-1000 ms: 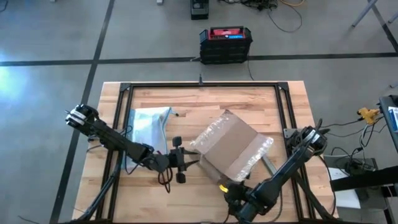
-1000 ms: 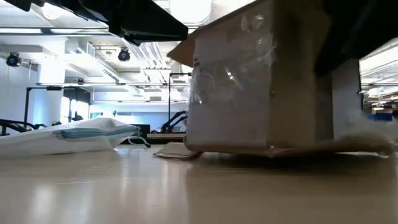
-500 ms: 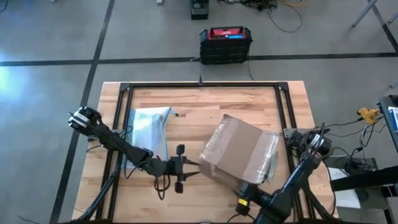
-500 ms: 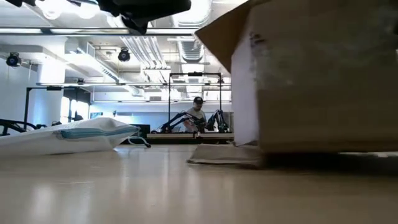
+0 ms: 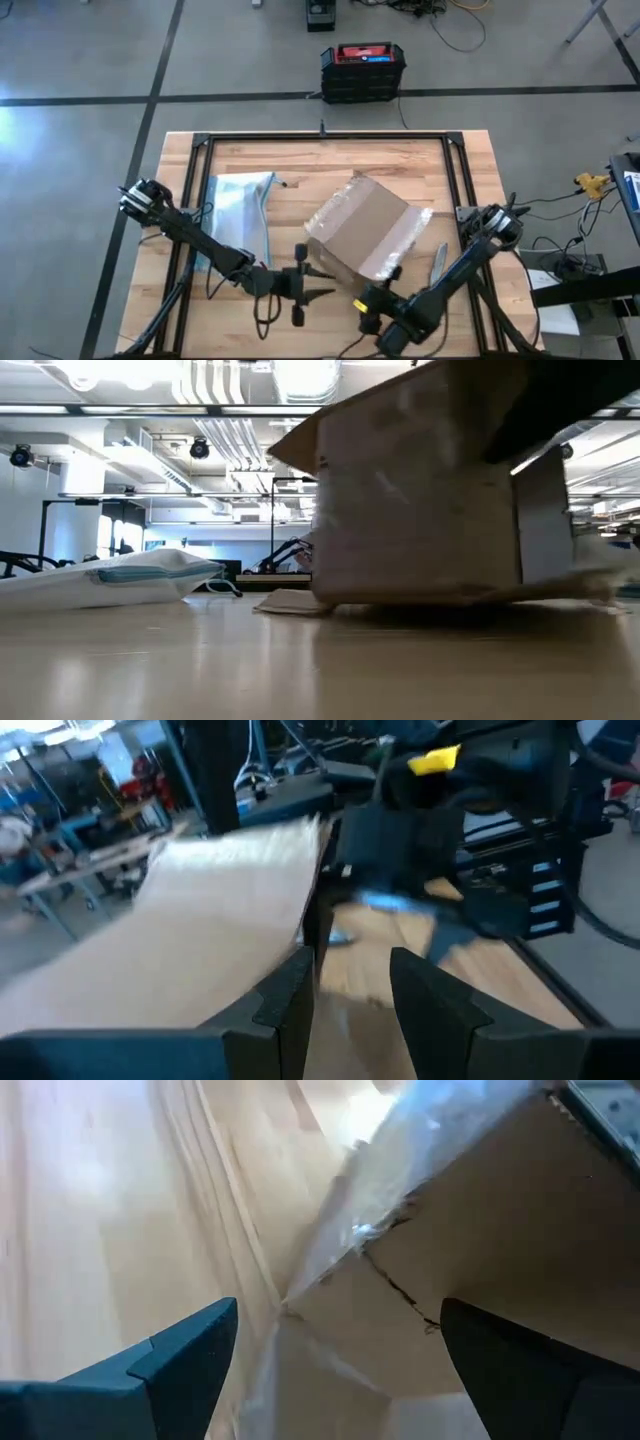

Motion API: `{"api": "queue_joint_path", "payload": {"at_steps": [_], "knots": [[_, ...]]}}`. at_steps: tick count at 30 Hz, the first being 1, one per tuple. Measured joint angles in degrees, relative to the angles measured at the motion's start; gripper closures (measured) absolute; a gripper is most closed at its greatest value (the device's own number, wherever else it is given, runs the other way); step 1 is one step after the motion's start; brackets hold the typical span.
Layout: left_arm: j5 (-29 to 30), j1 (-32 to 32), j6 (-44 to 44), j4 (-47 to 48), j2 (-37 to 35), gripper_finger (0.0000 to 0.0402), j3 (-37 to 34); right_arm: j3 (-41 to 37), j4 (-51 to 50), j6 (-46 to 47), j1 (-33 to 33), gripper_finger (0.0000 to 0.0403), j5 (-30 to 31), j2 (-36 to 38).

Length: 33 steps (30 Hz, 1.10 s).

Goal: Unpack boxes
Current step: Break down the cardboard box until it is fully flat

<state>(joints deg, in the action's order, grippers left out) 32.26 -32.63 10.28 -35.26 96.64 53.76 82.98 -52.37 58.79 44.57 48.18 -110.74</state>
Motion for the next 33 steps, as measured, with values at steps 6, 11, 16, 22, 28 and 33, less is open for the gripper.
{"api": "queue_joint_path", "payload": {"at_steps": [6, 11, 16, 22, 28, 33], "knots": [[3.50, 3.12, 4.08, 1.81, 4.73, 0.0283, 5.68, 0.48, 10.90, -14.79, -3.75, 0.0064, -0.11, 0.03], [2.83, 6.40, 2.62, 2.84, 6.08, 0.0283, 5.52, 1.93, 11.27, -16.65, -2.06, 0.0064, -0.35, 0.48], [2.99, 7.39, 1.99, 3.07, 6.14, 0.0283, 4.71, 1.92, 10.92, -14.72, -0.61, 0.0064, -0.50, 0.48], [6.34, 7.33, -0.08, 3.06, 6.14, 0.0292, 4.70, 1.92, 6.69, -8.26, 2.36, 0.0064, 1.25, 0.91], [10.43, 7.29, -1.87, 1.59, 6.05, 0.0390, 4.70, -0.14, -7.00, 7.90, 4.91, 0.0067, 7.23, 0.94], [10.92, 6.93, -3.39, 1.05, 5.03, 0.0400, 4.70, -5.29, -6.75, 12.79, 4.61, 0.0102, 13.75, 0.93]]}}
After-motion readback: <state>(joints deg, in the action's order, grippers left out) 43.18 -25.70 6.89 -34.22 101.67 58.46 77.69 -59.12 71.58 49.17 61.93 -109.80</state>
